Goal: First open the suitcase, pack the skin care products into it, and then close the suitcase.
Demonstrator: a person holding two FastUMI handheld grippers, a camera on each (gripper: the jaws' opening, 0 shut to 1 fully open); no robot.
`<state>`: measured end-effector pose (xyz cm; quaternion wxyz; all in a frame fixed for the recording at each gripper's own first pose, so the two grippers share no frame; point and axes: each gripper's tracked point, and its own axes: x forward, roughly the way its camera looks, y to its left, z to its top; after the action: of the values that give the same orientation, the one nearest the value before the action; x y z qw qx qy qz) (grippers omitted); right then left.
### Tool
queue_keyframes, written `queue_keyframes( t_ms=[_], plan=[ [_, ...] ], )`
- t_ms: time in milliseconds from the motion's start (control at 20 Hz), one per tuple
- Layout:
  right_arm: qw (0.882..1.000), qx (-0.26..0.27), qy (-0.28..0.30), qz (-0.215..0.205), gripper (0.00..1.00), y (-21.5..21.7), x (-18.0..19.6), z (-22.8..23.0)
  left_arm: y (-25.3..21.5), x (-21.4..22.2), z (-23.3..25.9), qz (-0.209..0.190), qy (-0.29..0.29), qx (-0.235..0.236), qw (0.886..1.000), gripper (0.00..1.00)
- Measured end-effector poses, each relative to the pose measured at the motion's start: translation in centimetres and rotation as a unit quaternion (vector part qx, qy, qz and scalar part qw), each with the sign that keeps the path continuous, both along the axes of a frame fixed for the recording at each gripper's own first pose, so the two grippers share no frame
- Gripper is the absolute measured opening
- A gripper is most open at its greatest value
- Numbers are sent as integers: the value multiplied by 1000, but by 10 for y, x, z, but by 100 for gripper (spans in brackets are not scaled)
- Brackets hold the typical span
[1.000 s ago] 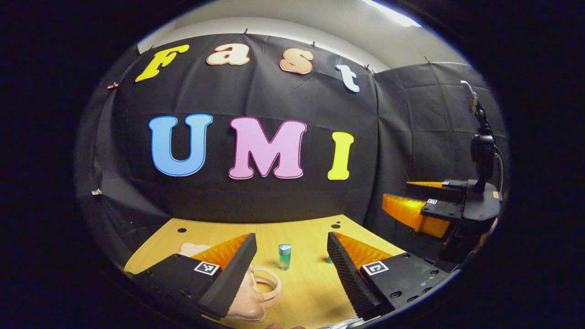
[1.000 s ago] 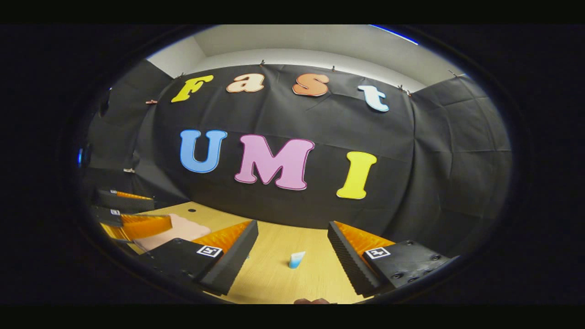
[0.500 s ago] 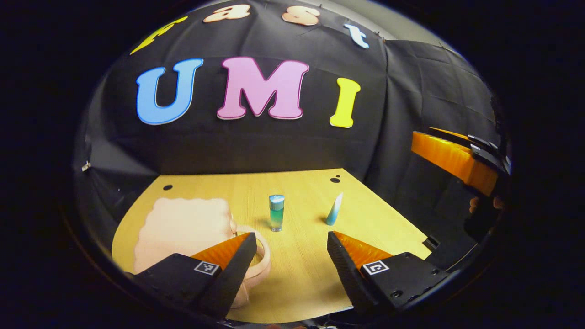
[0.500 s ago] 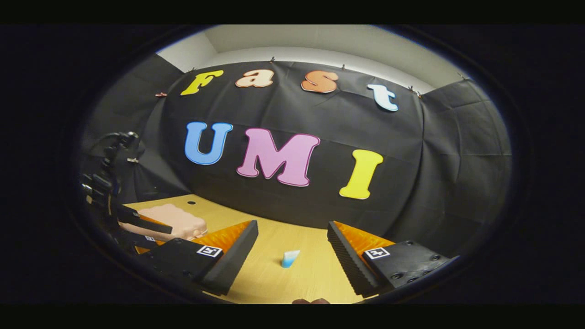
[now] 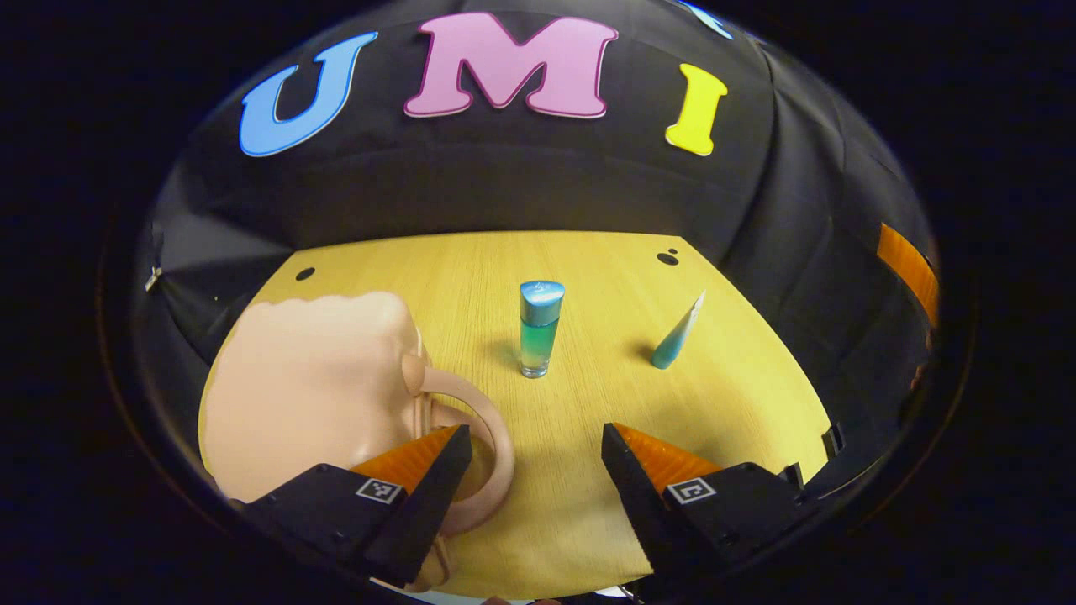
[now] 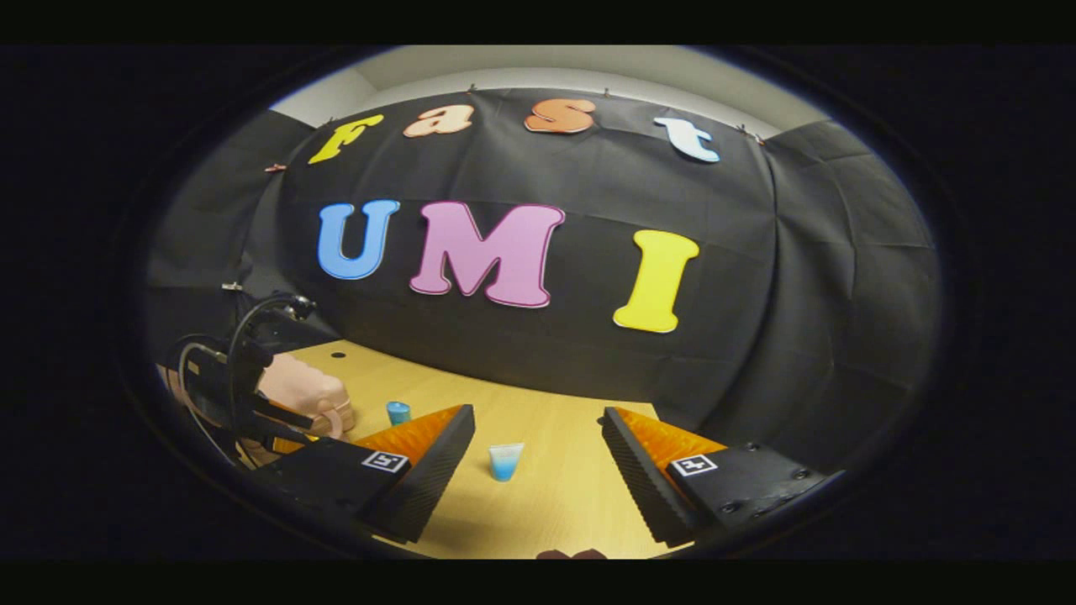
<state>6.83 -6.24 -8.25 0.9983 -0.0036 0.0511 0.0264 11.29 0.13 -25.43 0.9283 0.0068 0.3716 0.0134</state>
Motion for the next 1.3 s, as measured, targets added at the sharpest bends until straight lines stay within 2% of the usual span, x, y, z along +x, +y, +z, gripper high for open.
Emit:
queue_keyframes(
  t_ms=[100,150,200,350,500,550,600,700,850,1000,1150,1300],
  plan=[
    [1000,12,12,-3,97,-16,12,-11,10,12,-11,24,14,-4,1000,98],
    [1000,20,18,-3,96,-21,17,-14,9,16,-14,24,19,-6,1000,98],
    [999,29,24,-3,97,-26,23,-18,7,18,-21,20,29,-9,999,88],
    [999,38,31,-1,96,-32,39,-26,11,19,-40,28,62,-18,997,81],
    [999,39,27,9,97,-30,49,-26,12,16,-53,50,81,-30,995,69],
    [999,39,27,13,97,-28,50,-27,15,13,-52,56,84,-25,995,68],
    [999,38,29,17,96,-27,50,-29,26,13,-53,59,83,-3,995,57],
    [999,38,34,19,96,-29,50,-34,19,12,-46,29,88,-8,996,17],
    [998,44,42,18,96,-33,48,-40,20,11,-40,12,104,-3,995,11],
    [998,45,46,11,94,-38,47,-43,15,13,-18,7,103,-27,994,10],
    [998,46,49,15,96,-35,46,-47,24,11,30,-6,84,-24,996,10],
    [998,37,48,18,97,-28,47,-44,49,0,99,-12,40,-15,999,10]
  ],
)
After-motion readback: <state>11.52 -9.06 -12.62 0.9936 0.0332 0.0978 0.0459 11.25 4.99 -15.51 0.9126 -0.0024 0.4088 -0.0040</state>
